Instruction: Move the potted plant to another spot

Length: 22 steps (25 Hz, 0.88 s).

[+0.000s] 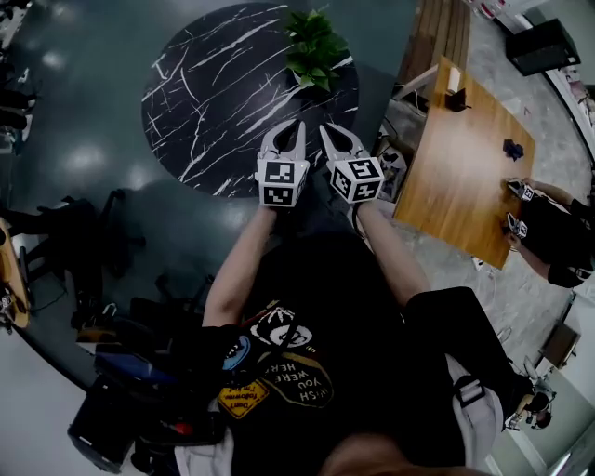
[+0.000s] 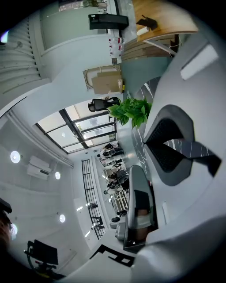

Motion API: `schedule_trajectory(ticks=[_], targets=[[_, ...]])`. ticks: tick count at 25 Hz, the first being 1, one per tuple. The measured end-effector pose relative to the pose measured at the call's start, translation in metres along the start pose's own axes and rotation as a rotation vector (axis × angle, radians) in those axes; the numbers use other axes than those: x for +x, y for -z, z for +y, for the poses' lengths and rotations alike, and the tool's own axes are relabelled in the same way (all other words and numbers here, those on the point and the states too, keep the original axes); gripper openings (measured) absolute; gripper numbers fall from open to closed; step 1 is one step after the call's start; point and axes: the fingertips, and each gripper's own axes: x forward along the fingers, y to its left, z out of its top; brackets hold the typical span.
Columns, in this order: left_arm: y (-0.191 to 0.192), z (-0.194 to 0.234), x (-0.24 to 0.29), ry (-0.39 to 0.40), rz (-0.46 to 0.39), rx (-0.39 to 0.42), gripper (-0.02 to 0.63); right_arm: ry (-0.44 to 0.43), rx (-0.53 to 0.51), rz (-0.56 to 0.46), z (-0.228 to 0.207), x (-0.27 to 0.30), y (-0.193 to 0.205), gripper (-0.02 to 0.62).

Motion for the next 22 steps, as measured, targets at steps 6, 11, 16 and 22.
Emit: schedule_trajectory(ticks=[6, 11, 16, 22], targets=[[0.039, 0.033, 0.061, -0.025, 0.093, 0.000, 0.003, 0.027, -0.015, 0.071, -0.050, 0.071, 0.037, 0.002], [0.045, 0.060, 0.089, -0.065, 0.124, -0.009, 0.003, 0.006, -0.028, 0.149, -0.089, 0.143, 0.094, 0.347], [0.046, 0.093, 0.109, -0.097, 0.085, -0.064, 0.004, 0.110, -0.117, 0.141, -0.130, 0.197, 0.099, 0.472], [0.069, 0.137, 0.137, -0.116, 0.100, -0.103, 0.004, 0.134, -0.097, 0.121, -0.152, 0.245, 0.092, 0.495]])
